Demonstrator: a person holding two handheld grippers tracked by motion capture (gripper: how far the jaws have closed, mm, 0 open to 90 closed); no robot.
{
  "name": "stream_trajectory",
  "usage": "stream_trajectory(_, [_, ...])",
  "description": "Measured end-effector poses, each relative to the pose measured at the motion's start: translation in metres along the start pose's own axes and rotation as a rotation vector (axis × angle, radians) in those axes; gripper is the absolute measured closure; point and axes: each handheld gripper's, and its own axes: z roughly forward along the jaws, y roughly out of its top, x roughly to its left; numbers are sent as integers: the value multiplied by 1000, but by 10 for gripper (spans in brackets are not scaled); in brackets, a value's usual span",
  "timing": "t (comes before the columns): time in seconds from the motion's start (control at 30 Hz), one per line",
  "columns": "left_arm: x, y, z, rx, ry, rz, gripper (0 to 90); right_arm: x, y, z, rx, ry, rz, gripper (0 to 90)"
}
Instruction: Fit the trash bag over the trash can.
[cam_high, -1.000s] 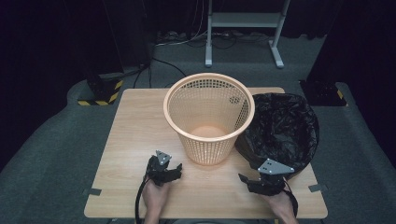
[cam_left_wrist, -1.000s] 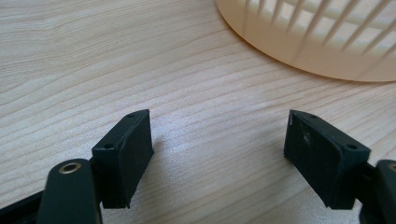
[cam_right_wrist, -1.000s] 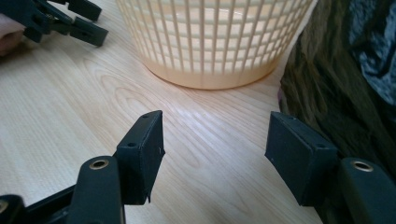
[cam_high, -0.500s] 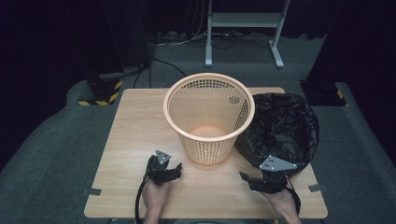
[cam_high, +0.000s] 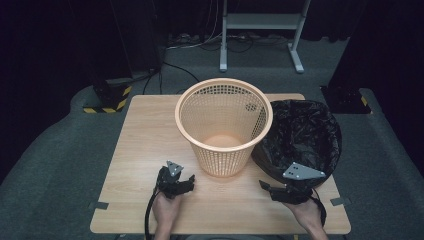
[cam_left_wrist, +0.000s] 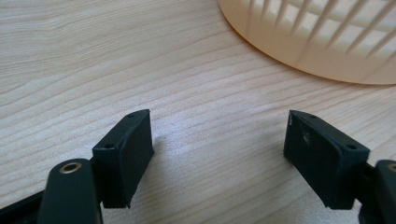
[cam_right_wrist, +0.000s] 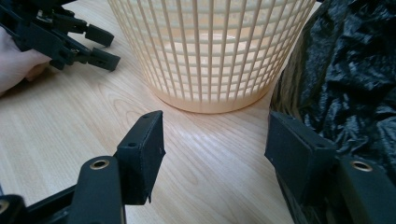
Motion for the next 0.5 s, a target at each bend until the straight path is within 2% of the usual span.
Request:
stream_trajectory(0.3, [0, 0, 0, 0, 0, 0, 238, -9, 9, -14, -42, 11, 28, 376])
stream_trajectory(0.33, [0, 0, 0, 0, -1, -1, 238, -12, 11, -17, -56, 29, 42, 375])
stream_trajectory(0.5, [0, 0, 0, -2, -1, -5, 238, -16, 13, -21, -71, 17, 50, 379])
